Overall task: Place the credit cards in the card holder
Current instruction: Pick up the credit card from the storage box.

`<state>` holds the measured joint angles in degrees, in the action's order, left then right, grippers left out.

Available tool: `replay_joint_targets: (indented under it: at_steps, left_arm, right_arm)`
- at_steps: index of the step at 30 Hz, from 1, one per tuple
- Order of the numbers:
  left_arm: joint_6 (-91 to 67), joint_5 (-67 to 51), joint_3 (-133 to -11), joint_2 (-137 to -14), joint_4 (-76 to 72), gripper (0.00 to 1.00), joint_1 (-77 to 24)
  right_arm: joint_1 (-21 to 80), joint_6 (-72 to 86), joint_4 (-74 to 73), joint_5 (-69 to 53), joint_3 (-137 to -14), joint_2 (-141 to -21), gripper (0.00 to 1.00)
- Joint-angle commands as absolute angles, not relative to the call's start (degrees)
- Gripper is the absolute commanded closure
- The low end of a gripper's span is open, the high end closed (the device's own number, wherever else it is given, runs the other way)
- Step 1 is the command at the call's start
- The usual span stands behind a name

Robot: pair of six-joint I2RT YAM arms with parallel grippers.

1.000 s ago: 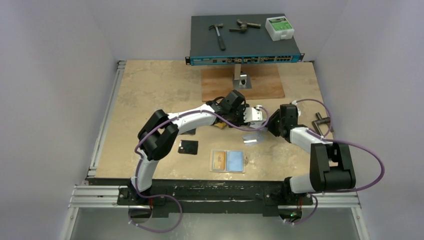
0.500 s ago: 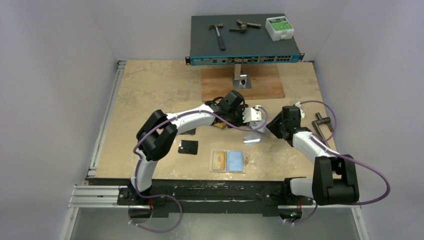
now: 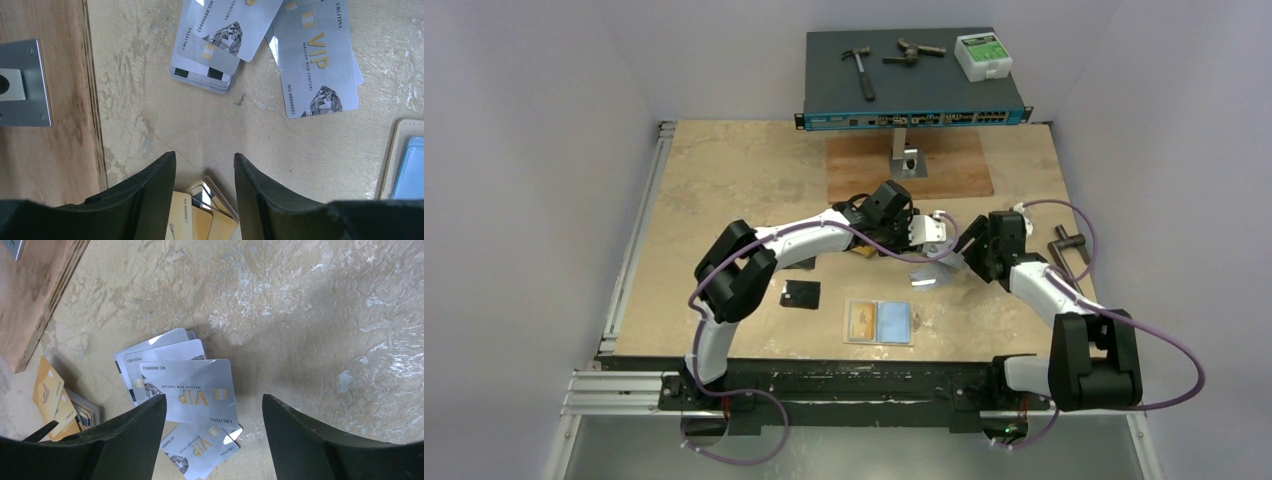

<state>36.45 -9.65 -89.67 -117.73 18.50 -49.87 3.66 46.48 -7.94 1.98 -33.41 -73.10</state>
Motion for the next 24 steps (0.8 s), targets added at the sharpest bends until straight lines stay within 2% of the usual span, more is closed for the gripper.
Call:
replay_joint_targets:
  at_steps: [1,6,10,16,24]
  left_arm:
    - [35.4,-10.6,-89.0,-114.4,17.6,0.54,-49.4]
    - [35.3,-10.4,-89.0,-114.1,17.6,0.54,-49.2]
    - [35.2,-10.1,-88.9,-114.0,17.8,0.54,-49.2]
    - [35.4,-9.9,-88.8,-113.7,17.8,0.54,-49.2]
    - [34.9,-10.2,-88.8,-113.5,18.0,0.54,-49.1]
  right_arm:
    - [3.4,46.6,-4.6,1.0,-33.1,-74.5,0.30]
    - [3.4,48.6,1.9,-1.7,-32.0,-79.2,0.33]
    - [3.4,49.0,3.6,-2.6,-31.4,-81.2,0.41]
    - [3.4,49.2,0.3,-0.2,-29.9,-77.5,0.54]
    - [3.3,48.2,-6.3,2.7,-29.6,-73.0,0.60]
